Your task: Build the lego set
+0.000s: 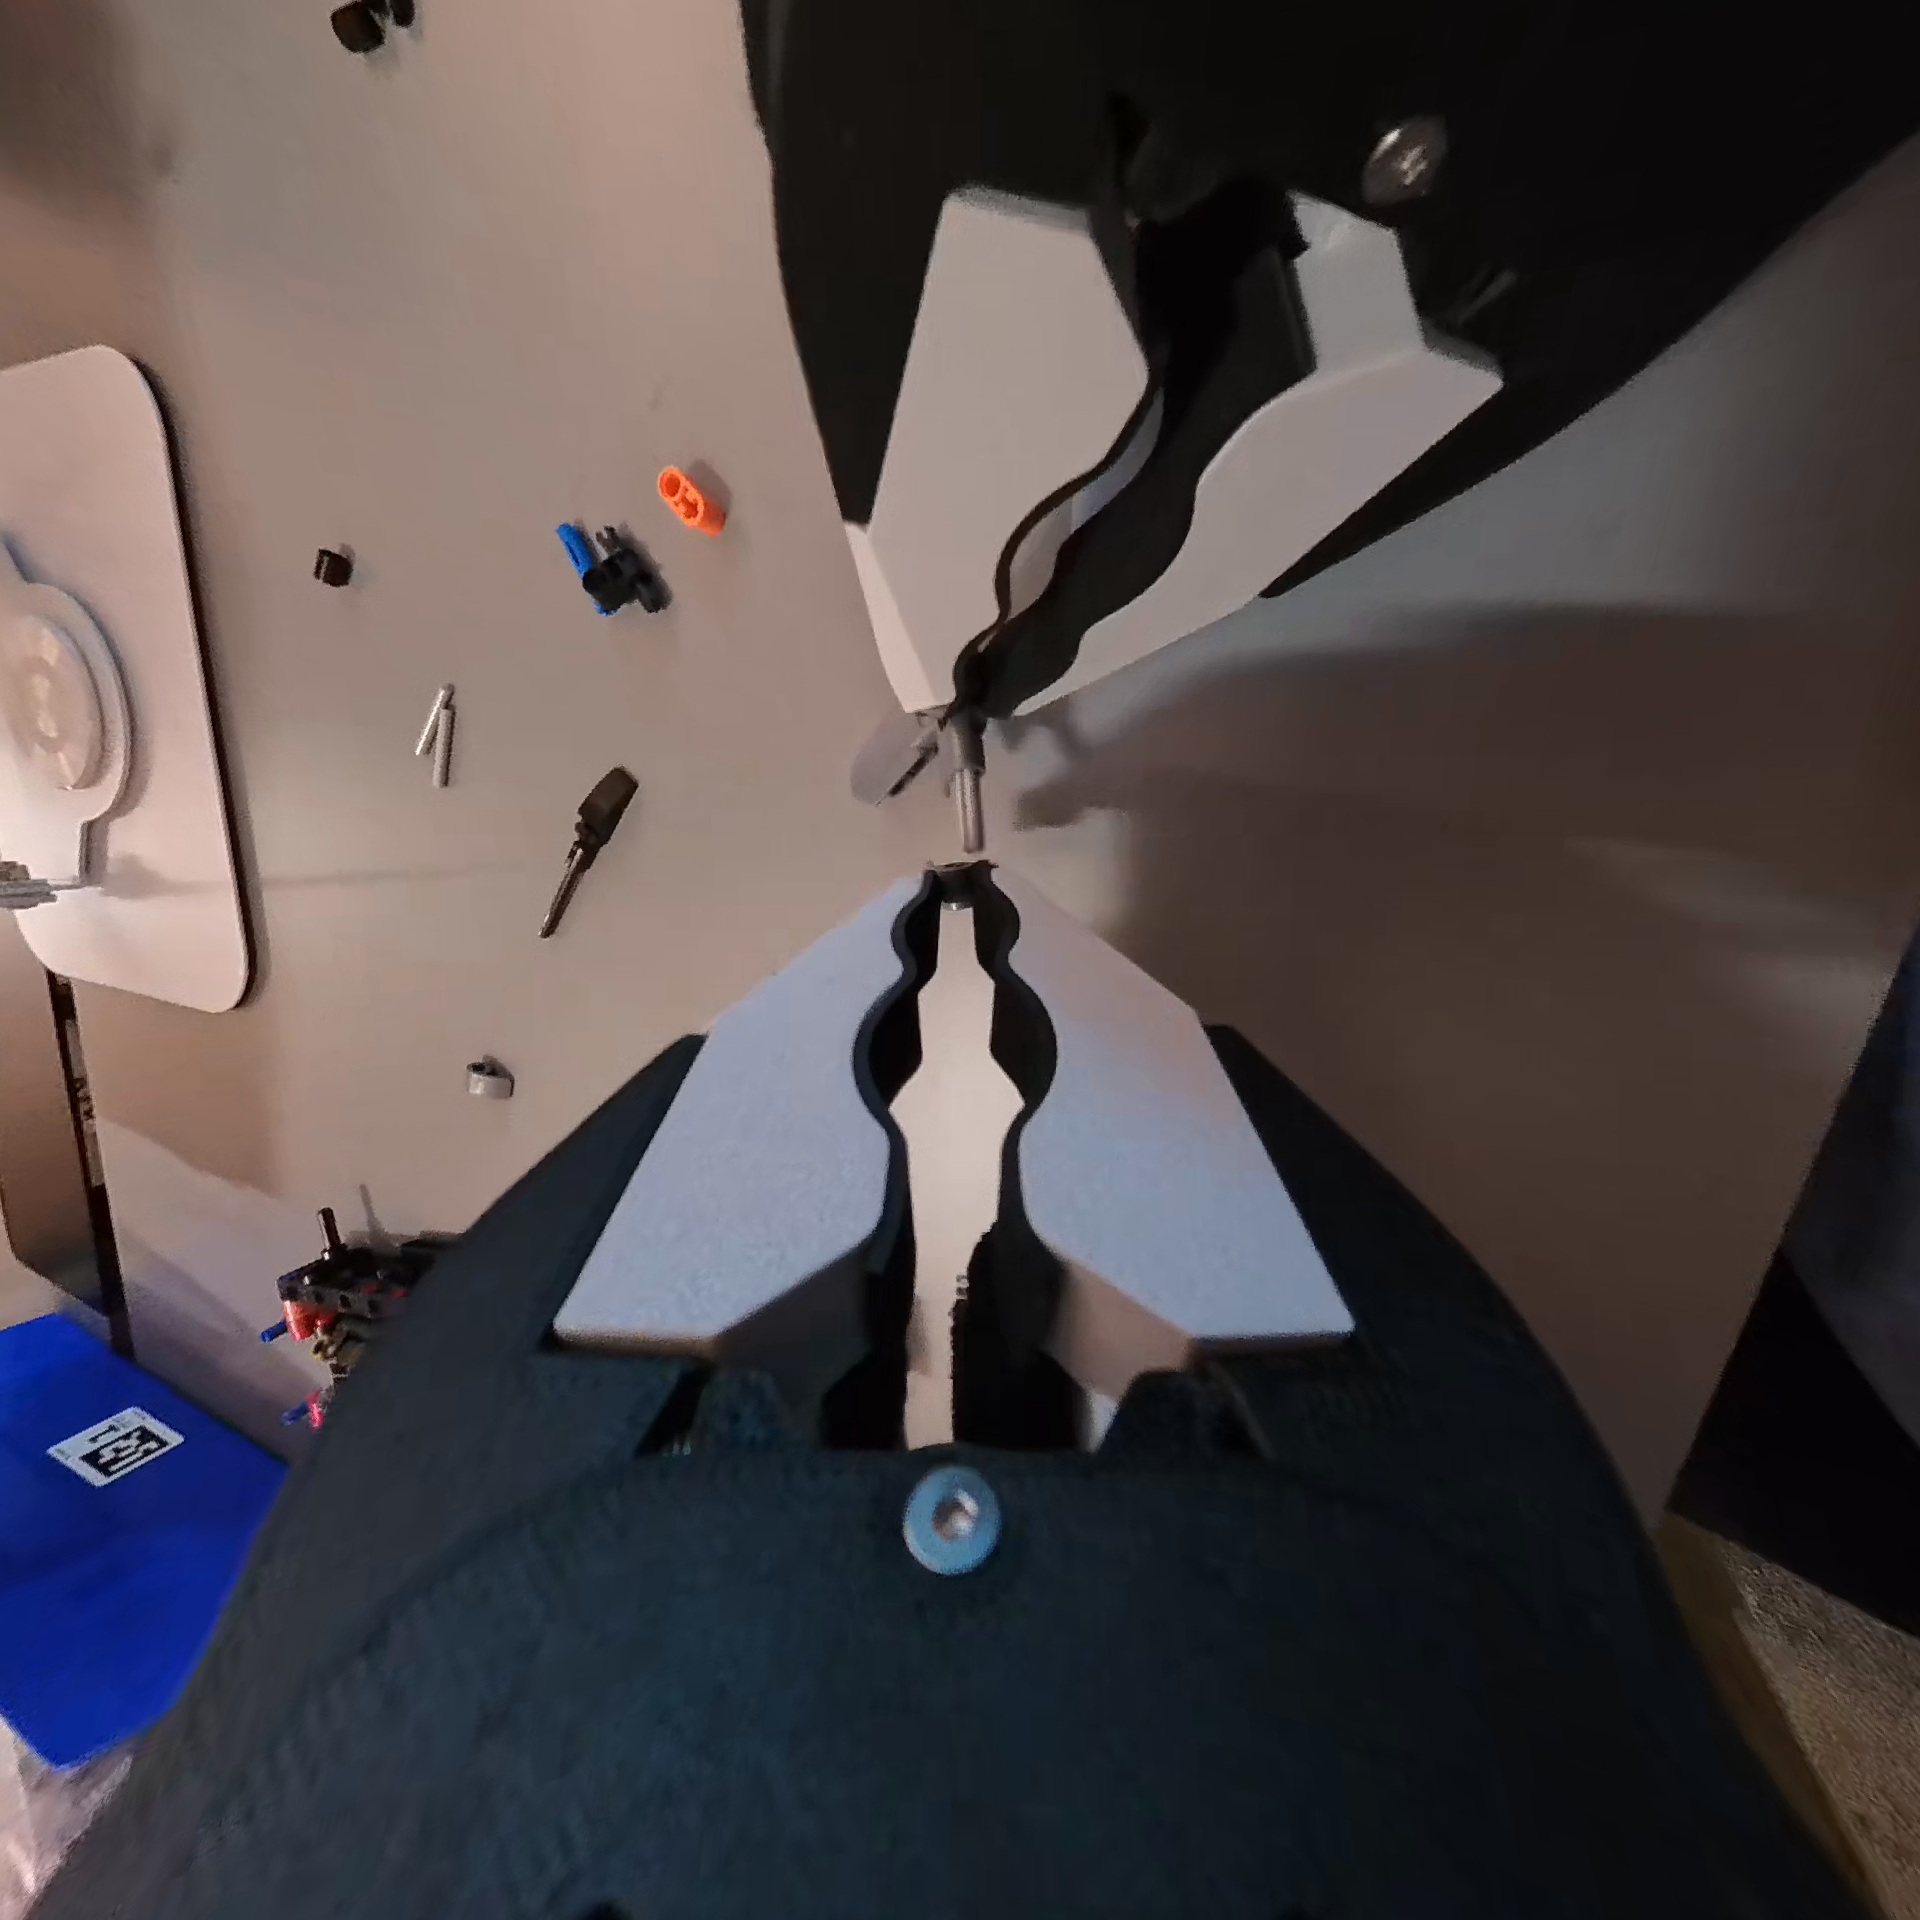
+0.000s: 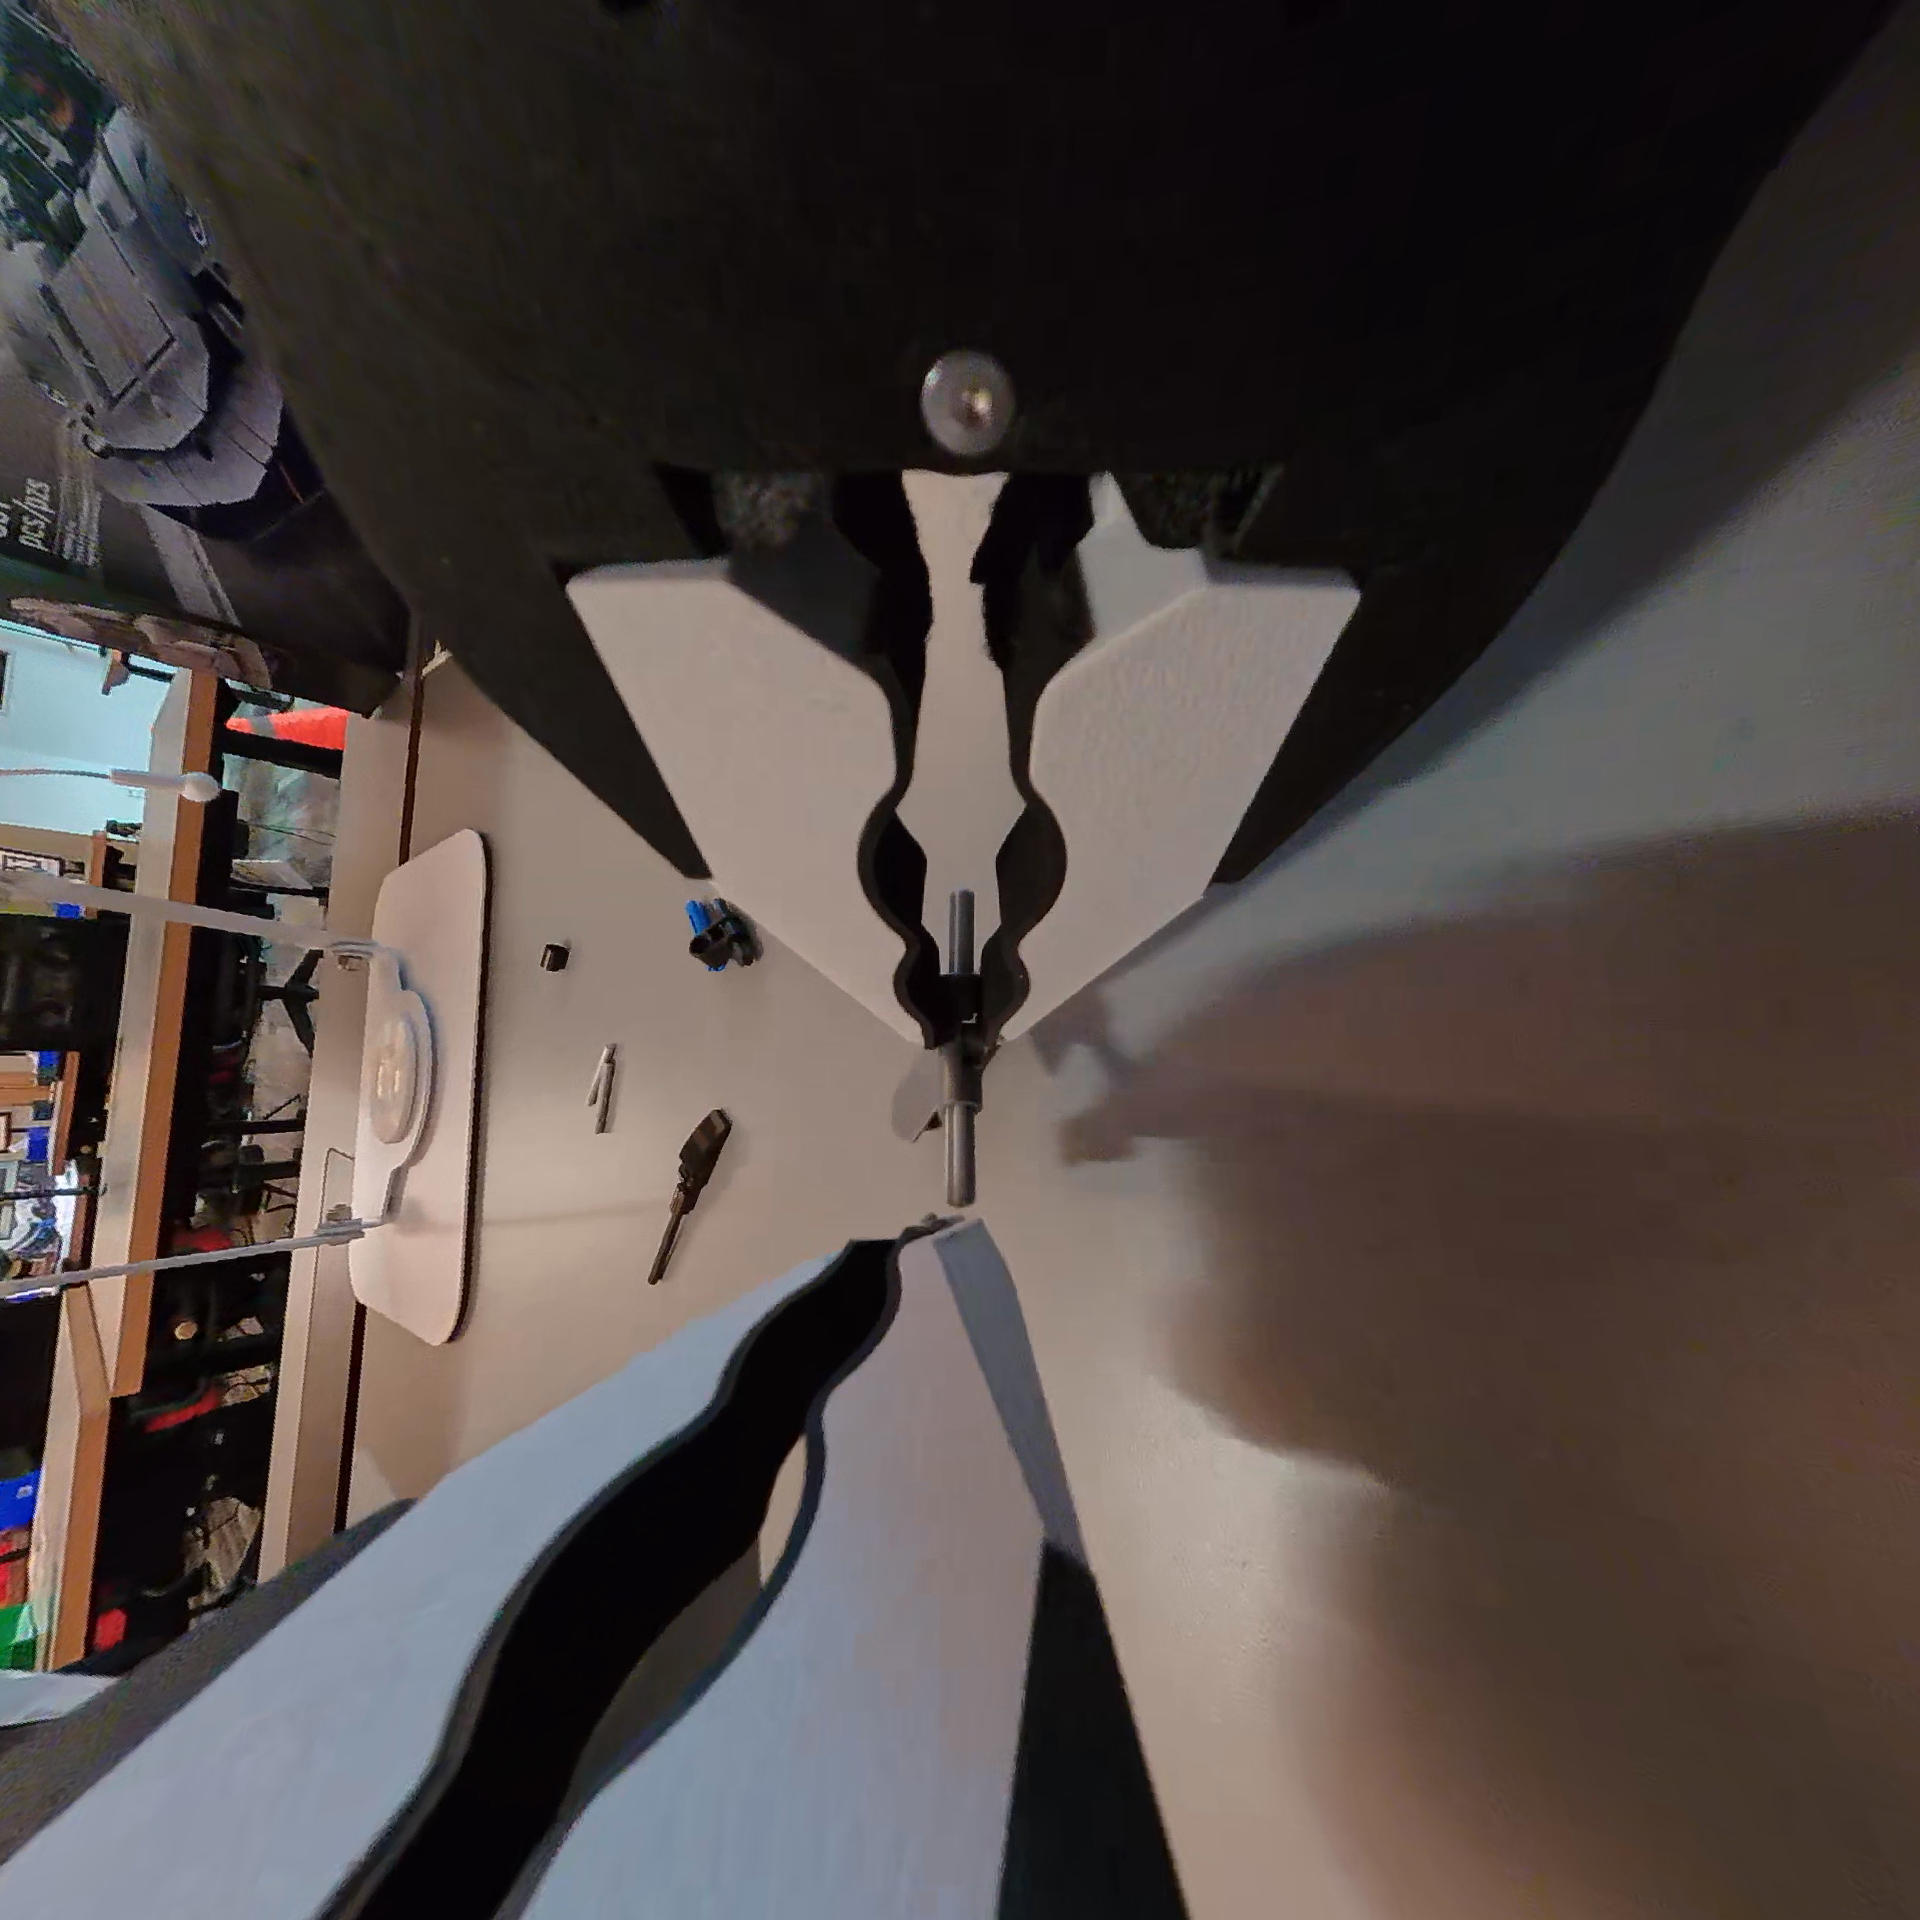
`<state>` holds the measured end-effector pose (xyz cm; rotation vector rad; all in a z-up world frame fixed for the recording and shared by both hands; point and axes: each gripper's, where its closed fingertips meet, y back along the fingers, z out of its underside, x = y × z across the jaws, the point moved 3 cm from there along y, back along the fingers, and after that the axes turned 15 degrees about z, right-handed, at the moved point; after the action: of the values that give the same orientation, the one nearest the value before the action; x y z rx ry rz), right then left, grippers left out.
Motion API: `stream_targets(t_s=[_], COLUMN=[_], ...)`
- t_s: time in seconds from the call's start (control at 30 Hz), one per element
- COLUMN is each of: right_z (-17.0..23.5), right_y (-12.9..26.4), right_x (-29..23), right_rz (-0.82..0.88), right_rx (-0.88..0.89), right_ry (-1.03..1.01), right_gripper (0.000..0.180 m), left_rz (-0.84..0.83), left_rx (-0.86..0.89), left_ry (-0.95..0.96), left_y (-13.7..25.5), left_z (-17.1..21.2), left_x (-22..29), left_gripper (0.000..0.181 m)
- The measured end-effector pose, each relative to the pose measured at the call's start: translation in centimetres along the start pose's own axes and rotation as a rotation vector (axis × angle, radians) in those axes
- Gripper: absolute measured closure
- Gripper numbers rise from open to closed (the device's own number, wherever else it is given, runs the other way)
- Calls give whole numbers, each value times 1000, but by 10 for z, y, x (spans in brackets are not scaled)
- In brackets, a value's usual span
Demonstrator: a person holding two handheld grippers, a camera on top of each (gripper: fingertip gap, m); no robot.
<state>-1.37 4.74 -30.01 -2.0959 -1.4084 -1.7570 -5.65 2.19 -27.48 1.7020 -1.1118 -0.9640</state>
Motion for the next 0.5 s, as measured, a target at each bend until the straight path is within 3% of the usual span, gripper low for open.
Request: stream_targets(t_s=[0.5], right_z=[1], right_y=[-2], right_x=[-4], right_rz=[20], right_rx=[-44], right_ry=[44], right_gripper=[175], left_rz=[9], left_rx=[-55], left_ry=[12], left_y=[-7], left_z=[-3], left_x=[3], left_gripper=[177])
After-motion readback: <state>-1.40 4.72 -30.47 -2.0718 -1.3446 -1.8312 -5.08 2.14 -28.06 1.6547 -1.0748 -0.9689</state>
